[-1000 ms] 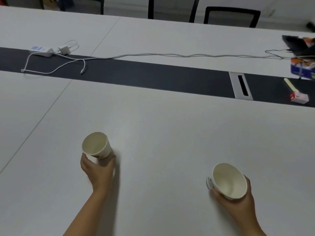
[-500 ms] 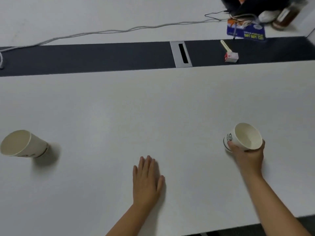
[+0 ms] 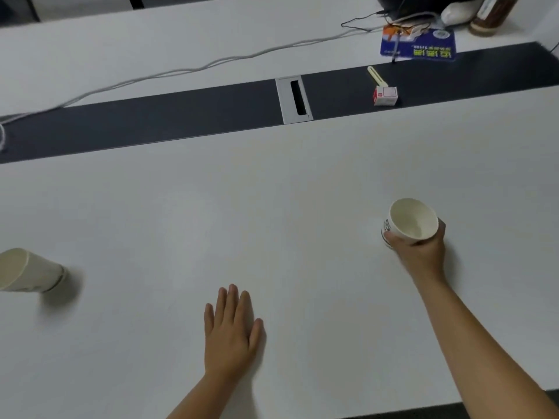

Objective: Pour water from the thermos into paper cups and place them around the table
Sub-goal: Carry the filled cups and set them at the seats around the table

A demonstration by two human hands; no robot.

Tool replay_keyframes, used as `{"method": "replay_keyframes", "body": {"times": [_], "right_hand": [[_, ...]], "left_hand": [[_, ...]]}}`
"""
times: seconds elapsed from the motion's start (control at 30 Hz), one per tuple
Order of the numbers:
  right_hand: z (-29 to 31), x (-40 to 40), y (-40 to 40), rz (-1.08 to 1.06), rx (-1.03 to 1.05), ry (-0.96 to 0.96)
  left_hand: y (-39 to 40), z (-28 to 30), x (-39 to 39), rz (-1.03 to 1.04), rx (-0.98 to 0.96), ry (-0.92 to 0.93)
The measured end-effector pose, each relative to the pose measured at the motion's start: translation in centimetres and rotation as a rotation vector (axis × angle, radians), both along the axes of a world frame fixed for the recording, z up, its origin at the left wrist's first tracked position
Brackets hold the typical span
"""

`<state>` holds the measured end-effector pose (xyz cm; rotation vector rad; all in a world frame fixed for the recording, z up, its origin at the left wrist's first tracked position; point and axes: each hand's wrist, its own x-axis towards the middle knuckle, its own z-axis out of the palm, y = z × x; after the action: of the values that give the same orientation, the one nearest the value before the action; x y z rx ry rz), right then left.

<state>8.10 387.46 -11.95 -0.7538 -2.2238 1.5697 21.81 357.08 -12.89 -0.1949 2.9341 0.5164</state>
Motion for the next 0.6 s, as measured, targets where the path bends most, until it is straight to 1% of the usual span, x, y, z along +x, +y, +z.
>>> {"method": "replay_keyframes", "body": {"times": [0.07, 0.2, 0.33, 0.43, 0.5, 0.57, 0.6], "right_hand": [[-0.1, -0.6, 0.1, 0.024, 0.006, -0.002], [-0.2, -2.0, 0.7, 0.006, 0.013, 0.022], [-0.6, -2.3, 0.8, 0.020, 0.021, 0.022], [-1.2, -2.0, 1.0, 0.113, 0.057, 0.072], [-0.9, -0.9, 0.6, 0.168, 0.044, 0.068], [-0.7, 1.2, -0.6, 0.115, 0.004, 0.036], [-0.6, 2.6, -1.5, 0.080, -0.025, 0.010]], "left_hand": [[0.0, -0.1, 0.1, 0.008, 0.012, -0.008], [0.4, 0.0, 0.1, 0.008, -0.019, -0.030], [0.2, 0.1, 0.1, -0.005, -0.054, 0.002], [0.5, 0.8, 0.1, 0.002, -0.027, -0.073], [0.5, 1.4, 0.0, 0.014, -0.064, -0.029], [0.2, 2.1, -0.1, 0.040, 0.019, 0.015], [0.1, 2.2, 0.2, 0.043, 0.058, 0.068]]}}
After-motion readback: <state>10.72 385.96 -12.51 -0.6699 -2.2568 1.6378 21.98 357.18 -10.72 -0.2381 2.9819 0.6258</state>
